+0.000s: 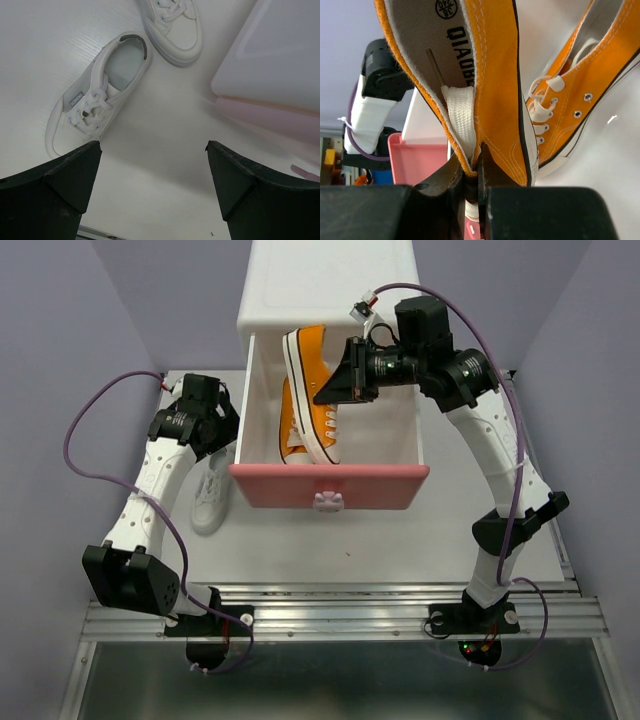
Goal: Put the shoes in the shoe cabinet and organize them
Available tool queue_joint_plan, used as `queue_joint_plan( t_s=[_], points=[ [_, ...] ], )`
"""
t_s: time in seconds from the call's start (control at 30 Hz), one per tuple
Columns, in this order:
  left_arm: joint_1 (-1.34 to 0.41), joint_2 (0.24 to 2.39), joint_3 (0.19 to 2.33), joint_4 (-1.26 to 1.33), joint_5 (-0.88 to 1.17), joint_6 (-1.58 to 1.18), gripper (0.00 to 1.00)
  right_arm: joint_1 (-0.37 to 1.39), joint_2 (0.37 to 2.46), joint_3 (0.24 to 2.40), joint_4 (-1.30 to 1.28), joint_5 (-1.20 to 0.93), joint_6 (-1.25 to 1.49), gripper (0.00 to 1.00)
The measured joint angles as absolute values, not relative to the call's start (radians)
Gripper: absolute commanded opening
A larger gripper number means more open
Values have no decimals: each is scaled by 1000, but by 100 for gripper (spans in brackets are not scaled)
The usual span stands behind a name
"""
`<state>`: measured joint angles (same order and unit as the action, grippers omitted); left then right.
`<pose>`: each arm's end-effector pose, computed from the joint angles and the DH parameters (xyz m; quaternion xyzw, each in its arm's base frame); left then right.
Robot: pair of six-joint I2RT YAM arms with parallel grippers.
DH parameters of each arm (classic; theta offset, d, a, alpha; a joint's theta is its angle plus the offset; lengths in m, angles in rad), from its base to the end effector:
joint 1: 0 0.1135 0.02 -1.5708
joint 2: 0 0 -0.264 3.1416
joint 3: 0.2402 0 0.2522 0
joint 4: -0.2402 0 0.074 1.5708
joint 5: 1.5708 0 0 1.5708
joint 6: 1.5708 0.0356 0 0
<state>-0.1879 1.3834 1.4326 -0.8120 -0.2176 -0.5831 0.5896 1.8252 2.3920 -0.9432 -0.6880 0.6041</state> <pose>0.2875 -0.0468 0.3697 -0.2213 0.8879 -0.0544 0.3996 0.2827 0.2163 0.5138 -0.1840 0.7798 0.5282 0.2811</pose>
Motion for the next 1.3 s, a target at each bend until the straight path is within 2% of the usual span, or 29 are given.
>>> queue_joint_plan(
  t_s=[0.3,0.67,1.3],
  points=[
    [-188,1382,1433,-812,-218,-580,99,593,1825,2393,-1063,-661,518,1],
    [-188,1371,1433,-812,-222,-580,99,600,1792,2409,-1202,-374,492,1],
    [-188,1371,1433,-812,-226,-580,99,624,1802,2492,-1361,-147,492,1]
  ],
)
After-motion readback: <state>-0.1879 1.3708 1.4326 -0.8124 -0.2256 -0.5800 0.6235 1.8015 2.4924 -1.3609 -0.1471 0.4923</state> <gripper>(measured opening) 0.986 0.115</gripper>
